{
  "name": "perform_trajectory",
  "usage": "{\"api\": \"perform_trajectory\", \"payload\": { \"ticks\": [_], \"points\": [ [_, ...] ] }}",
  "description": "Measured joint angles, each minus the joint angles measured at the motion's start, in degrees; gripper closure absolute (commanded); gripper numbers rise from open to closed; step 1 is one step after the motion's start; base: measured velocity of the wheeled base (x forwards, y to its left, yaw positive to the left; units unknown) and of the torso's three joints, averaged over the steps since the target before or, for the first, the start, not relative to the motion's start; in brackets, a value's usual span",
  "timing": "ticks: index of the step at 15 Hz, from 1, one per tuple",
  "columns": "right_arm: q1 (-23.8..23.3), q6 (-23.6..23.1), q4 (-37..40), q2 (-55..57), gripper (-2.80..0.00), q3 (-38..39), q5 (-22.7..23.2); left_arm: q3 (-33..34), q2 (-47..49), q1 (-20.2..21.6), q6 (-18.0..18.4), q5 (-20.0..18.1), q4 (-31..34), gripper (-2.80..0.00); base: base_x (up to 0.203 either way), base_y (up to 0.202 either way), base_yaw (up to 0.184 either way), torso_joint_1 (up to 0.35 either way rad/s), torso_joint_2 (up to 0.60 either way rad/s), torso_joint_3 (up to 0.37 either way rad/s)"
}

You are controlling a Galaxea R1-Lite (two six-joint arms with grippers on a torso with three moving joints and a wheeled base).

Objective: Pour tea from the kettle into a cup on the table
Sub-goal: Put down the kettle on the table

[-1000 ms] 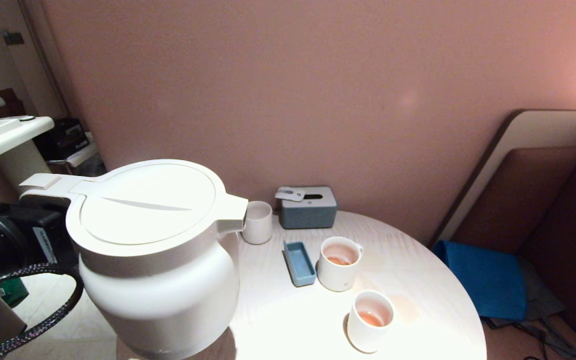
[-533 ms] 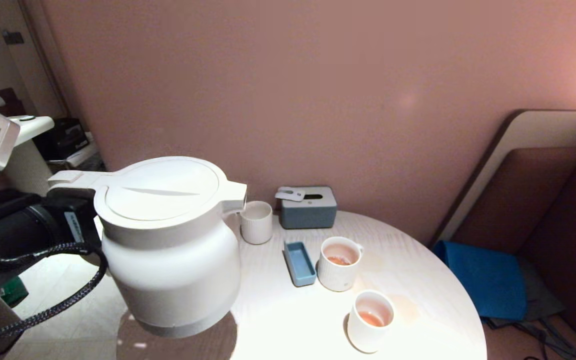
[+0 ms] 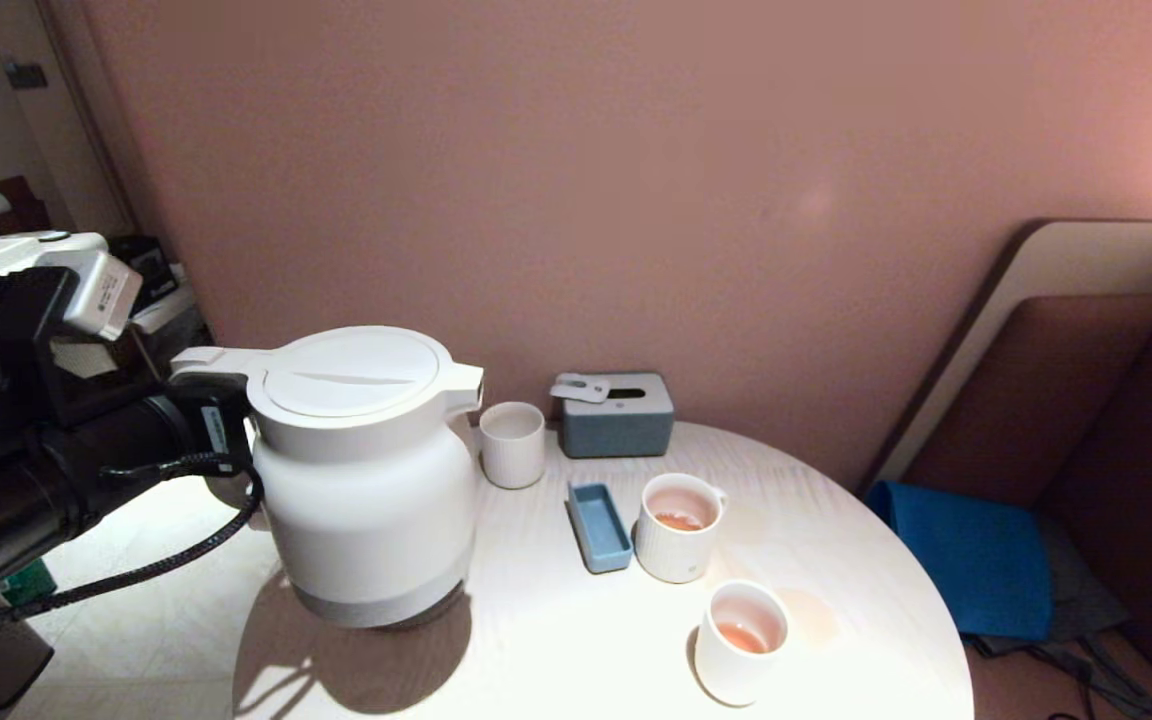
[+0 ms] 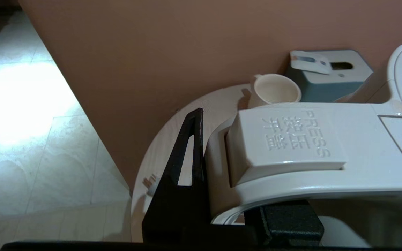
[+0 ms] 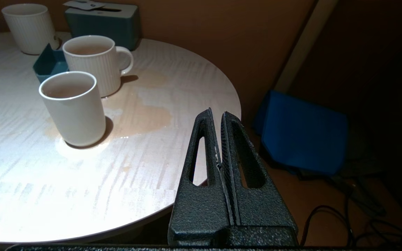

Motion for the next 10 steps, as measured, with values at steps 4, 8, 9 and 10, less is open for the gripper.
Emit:
{"api": "perform_trajectory", "payload": {
  "ticks": [4, 8, 9, 10],
  "points": [
    [0.00, 0.00, 0.00, 0.00, 0.00, 0.00, 0.00, 4.52, 6.67, 0.97, 0.41, -0.17, -10.64, 0.00, 0.000, 0.000, 0.000, 0.000, 0.00, 0.000],
    [0.00, 0.01, 0.02, 0.00, 0.00, 0.00, 0.00, 8.45, 13.40, 2.38, 0.23, -1.13, -20.68, 0.00, 0.000, 0.000, 0.000, 0.000, 0.00, 0.000],
    [0.00, 0.03, 0.02, 0.00, 0.00, 0.00, -0.01, 9.13, 15.10, 2.74, 0.22, -1.18, -23.38, 0.00, 0.000, 0.000, 0.000, 0.000, 0.00, 0.000],
    [0.00, 0.02, 0.00, 0.00, 0.00, 0.00, 0.00, 9.53, 16.72, 3.13, 0.23, -1.27, -25.73, 0.00, 0.000, 0.000, 0.000, 0.000, 0.00, 0.000]
  ]
}}
